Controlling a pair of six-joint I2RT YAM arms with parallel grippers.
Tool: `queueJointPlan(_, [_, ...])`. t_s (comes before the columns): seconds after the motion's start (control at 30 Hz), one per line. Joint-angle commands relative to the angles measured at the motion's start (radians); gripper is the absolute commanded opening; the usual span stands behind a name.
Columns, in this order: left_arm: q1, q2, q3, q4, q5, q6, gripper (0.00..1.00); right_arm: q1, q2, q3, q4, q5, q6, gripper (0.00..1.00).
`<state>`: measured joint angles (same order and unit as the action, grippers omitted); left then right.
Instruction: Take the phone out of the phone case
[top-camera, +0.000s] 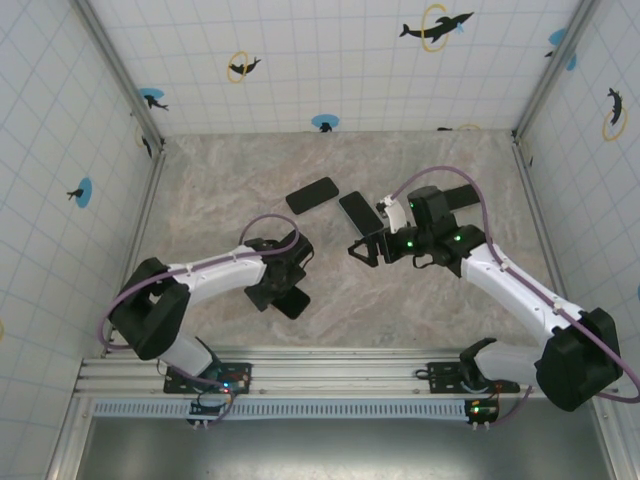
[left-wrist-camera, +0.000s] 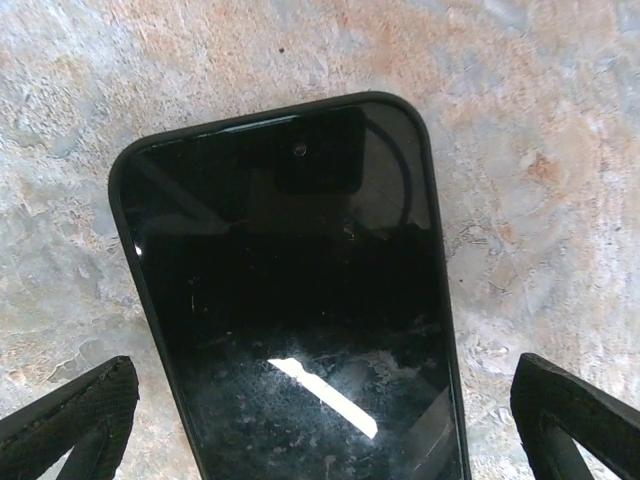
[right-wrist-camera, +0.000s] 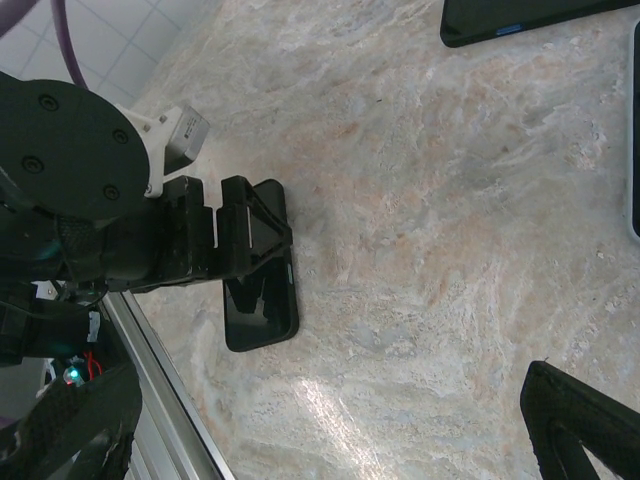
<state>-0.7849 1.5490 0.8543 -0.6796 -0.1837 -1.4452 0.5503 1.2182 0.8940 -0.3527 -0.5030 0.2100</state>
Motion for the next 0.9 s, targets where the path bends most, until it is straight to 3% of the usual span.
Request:
queueJointPlan(0.0, [-0.008,0.032,-0.011,0.006,0.016,-0.022,0.98,-0.002,-0.014,-0.02,0.003,-0.02,0.006,1.0])
queueJointPlan(0.3, [-0.01,0.081,-0.009,0.012,0.023,-0.032,0.97,-0.007,-0.023,-0.038,0.009,-0.016,0.017,1.0])
queueJointPlan(0.57, [-0.025,0.102,-0.042,0.039,0.047,-0.101,0.91,-0.022,-0.025,-0.038,0.001,-0.029,0.02,1.0])
queueJointPlan(0.87, [-0.03,0.111,0.009,-0.008,0.012,-0.081,0.58,-0.032,-0.022,-0.044,0.013,-0.054,0.038,1.0])
